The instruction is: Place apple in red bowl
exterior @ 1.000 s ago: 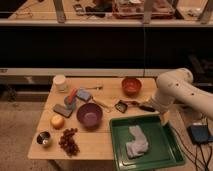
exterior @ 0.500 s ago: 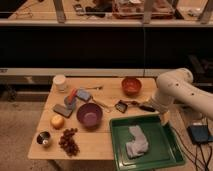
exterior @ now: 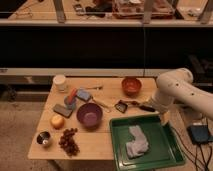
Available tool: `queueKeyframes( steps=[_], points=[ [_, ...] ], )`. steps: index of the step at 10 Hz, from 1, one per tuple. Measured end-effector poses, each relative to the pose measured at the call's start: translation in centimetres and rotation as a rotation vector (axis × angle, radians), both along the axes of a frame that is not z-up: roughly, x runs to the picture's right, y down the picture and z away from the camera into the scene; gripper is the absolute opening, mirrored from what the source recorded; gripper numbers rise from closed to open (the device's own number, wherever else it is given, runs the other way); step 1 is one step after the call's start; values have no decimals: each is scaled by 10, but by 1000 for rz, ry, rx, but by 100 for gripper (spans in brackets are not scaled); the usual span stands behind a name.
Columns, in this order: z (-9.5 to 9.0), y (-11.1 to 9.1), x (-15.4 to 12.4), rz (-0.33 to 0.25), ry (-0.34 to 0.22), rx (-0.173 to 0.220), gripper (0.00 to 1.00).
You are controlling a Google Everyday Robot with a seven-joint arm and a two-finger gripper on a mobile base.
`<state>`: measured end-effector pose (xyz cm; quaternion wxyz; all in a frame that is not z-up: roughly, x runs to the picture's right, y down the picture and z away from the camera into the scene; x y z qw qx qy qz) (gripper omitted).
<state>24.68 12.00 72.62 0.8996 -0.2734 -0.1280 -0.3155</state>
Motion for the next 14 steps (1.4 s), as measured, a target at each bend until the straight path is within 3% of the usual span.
queueKeyframes(
  steps=[3, 6, 13, 14],
  points=[
    [0, 0, 0, -1, 0, 0, 80],
    [2, -18, -29, -43, -72, 29, 80],
    [4, -60, -196, -136, -330, 78, 80],
    [1, -66, -232, -157, -386, 87, 80]
  ],
)
